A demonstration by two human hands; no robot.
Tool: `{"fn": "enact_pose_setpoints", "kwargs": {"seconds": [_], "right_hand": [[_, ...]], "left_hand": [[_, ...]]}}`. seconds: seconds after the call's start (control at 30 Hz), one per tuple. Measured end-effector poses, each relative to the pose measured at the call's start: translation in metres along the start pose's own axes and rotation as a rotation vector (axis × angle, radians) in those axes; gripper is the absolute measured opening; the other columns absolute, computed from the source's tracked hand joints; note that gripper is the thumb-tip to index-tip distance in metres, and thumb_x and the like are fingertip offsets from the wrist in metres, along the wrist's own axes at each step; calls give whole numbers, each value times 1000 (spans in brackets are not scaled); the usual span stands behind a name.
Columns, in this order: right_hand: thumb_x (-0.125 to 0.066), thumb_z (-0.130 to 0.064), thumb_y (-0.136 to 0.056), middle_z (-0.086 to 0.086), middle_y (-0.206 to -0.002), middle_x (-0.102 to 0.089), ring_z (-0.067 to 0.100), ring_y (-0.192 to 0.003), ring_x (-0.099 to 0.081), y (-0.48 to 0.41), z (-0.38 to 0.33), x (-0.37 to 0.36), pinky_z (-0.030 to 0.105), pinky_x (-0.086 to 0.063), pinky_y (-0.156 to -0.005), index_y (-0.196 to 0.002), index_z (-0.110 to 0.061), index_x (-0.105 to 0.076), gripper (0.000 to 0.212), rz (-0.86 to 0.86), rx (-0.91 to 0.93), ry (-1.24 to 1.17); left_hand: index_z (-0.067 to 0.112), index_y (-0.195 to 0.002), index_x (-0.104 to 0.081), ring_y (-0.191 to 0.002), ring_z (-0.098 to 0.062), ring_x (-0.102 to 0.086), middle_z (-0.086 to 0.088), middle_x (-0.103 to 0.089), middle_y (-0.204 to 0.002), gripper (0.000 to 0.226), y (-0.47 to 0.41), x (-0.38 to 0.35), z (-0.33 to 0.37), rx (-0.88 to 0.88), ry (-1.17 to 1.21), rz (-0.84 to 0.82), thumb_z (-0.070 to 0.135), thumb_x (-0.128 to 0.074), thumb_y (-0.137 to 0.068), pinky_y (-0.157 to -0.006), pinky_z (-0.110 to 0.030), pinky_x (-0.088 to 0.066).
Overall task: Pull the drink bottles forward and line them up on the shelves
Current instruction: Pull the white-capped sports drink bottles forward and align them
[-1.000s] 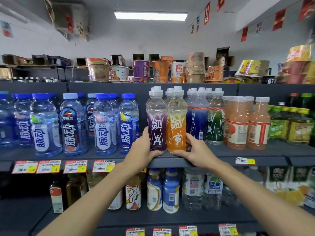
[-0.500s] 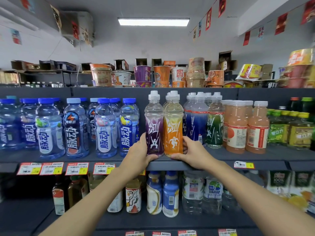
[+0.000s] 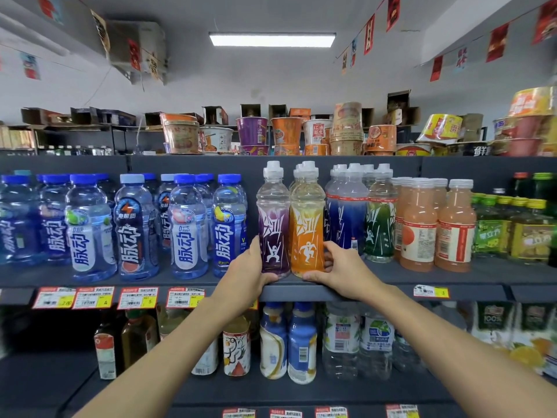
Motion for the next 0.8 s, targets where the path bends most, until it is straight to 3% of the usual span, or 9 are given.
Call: {"fn": "enact_pose_setpoints", "kwargs": {"seconds": [0.47,0.6,0.7,0.73,0.8], "right_hand": [[-88,-51,-68,-5,-122,-69,3,-99,-68,0,-3,0,28,-56,-94,-136,-18,-50,85,3,-54,0],[-87,-50,-71,-3,-126,-68,4,-102,-68,3,-6,-1,27,-55,-95,-138,-18,-48,84,0,-65,9],[-83,-55,-73,-3,-138,-61,0,-112,-60,10,-12,-1,13,-46,-93,-147,-17,-41,93,-2,-45,59],[-80,-59,-73,-3,-142,-58,1,-117,-57,13,-12,2,13,-44,-95,-150,-16,-38,98,17,-43,80],[-72,-66,-78,0,-143,-56,10,-125,-56,19,-10,13,28,-47,-104,-152,-15,-34,98,86,-55,131]], "left_hand": [[15,-143,-30,-114,-26,-61,-9,-63,-124,72,-1,0,-1,7,-18,-27,24,-75,-88,-93,-34,-48],[12,-143,-28,-109,-28,-63,-11,-65,-119,74,1,1,-1,4,-60,-50,31,-74,-89,-91,-40,-52],[8,-141,-32,-107,-28,-64,-9,-64,-116,77,5,12,8,-37,-205,56,46,-71,-88,-85,-38,-52],[10,-139,-36,-106,-26,-63,-8,-62,-117,73,7,17,16,-78,-251,117,50,-70,-88,-84,-36,-52],[13,-133,-43,-103,-21,-64,-4,-61,-119,61,12,18,38,-208,-270,200,49,-67,-90,-78,-33,-53]]}}
Point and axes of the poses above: each hand's wrist, its own y-axis away from the middle knuckle, its own x-axis out of the back of the hand, z = x × y, the point moved 8 cm from there along -y, towards the middle knuckle
